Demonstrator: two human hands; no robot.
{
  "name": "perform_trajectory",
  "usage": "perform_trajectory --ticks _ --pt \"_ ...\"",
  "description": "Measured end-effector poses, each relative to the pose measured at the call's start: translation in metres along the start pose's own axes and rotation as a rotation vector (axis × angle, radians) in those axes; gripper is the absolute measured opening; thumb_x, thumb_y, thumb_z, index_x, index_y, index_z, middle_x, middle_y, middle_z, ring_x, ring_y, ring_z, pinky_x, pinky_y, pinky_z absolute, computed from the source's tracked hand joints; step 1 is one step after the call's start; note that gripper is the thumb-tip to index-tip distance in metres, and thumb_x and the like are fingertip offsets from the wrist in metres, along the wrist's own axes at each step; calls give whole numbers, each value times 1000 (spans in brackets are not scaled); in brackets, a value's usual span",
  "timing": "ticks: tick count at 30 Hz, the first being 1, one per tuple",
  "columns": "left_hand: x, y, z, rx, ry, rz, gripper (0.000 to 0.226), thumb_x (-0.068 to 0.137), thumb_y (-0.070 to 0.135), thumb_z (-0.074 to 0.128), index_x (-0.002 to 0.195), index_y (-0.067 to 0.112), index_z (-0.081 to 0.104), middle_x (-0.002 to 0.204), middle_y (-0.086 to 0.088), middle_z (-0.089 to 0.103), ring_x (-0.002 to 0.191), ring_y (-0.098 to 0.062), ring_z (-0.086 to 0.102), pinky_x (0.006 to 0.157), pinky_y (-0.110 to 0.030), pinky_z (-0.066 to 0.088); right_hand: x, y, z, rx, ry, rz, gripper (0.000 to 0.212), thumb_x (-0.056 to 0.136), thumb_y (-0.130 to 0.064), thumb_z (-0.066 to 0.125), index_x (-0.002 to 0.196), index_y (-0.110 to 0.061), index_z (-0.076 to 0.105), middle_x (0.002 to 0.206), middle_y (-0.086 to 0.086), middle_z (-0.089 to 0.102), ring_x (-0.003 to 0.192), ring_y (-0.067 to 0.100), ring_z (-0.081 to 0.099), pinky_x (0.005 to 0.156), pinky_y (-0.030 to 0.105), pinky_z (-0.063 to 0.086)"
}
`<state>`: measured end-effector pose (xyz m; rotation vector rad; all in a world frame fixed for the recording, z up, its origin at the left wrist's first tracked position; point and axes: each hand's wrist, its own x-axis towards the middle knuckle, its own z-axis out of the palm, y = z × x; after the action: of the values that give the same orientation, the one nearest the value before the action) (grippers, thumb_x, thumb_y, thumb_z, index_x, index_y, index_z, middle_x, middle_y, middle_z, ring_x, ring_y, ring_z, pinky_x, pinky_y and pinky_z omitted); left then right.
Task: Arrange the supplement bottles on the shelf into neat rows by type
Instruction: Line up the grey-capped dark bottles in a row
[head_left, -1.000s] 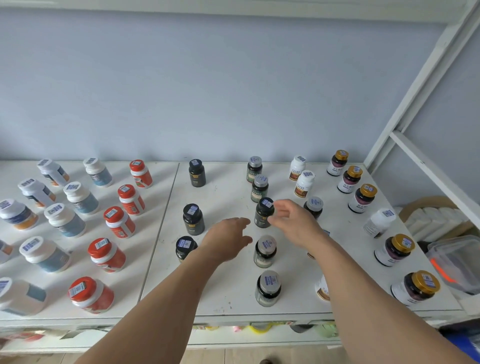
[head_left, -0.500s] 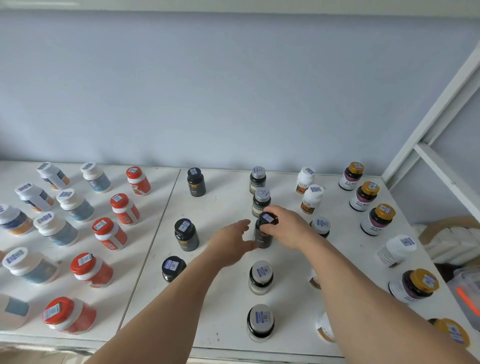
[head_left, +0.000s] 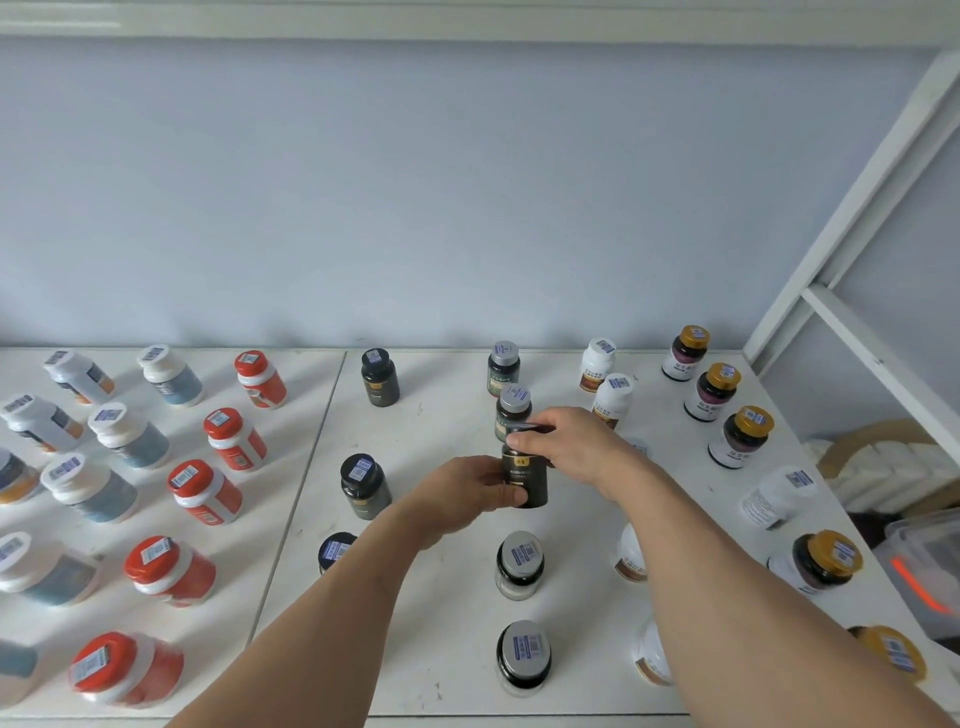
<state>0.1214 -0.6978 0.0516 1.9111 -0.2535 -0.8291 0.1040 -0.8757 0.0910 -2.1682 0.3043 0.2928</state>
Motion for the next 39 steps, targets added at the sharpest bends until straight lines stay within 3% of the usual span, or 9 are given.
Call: perform_trajectory --ticks 6,9,11,14,17,24,30,34,39 --pt "0 4 -2 -35 -31 3 32 81 27 76 111 30 67 111 0 72 113 -23 61 98 -35 44 3 6 -1 81 15 17 29 73 -52 75 88 -27 72 93 -5 74 94 15 68 94 43 53" --pt "4 4 -1 56 -2 33 34 79 29 76 112 28 66 109 4 72 109 -18 63 100 -37 48 4 7 -1 88 18 4 40 67 -55 74 95 -26 71 95 -6 74 95 15 68 94 42 53" --pt "6 5 -3 331 53 59 44 81 37 73 122 27 62 117 5 68 108 -16 62 97 -36 49 4 8 -1 79 26 -11 36 73 -49 76 100 -24 71 97 -5 73 96 15 67 89 36 53" --pt "4 9 -9 999 198 162 49 90 46 57 135 27 50 129 6 59 118 -19 55 95 -34 45 3 8 0 37 35 -54 30 81 -38 75 107 -24 68 100 -8 69 92 10 63 73 23 46" --pt "5 9 -16 1224 324 309 35 95 42 48 124 23 55 121 3 61 112 -22 55 90 -34 41 5 7 7 24 35 -107 32 83 -33 74 113 -24 65 102 -9 67 93 10 61 70 18 41" --pt "-5 6 -56 1267 434 302 29 96 39 44 112 21 59 111 3 63 106 -22 57 82 -32 41 22 -11 27 33 21 -205 26 84 -31 73 108 -28 64 99 -9 67 91 9 61 76 22 46" --pt "-12 1 -101 1214 505 265 31 96 40 45 115 22 61 116 5 63 107 -21 58 83 -31 43 42 -43 57 9 44 -247 31 82 -31 74 111 -23 65 100 -9 68 94 11 62 80 23 47" --pt "-15 -8 -131 1189 483 275 32 96 40 45 117 21 60 119 4 62 108 -21 57 85 -33 43 57 -66 82 -13 84 -221 35 82 -35 74 114 -27 63 104 -11 68 98 10 61 88 28 48" --pt "-16 -22 -168 1161 433 297 34 97 40 43 123 24 57 124 4 61 111 -21 57 88 -34 46 69 -90 114 -21 106 -208 32 83 -32 74 112 -26 63 103 -10 67 96 10 61 82 25 46"
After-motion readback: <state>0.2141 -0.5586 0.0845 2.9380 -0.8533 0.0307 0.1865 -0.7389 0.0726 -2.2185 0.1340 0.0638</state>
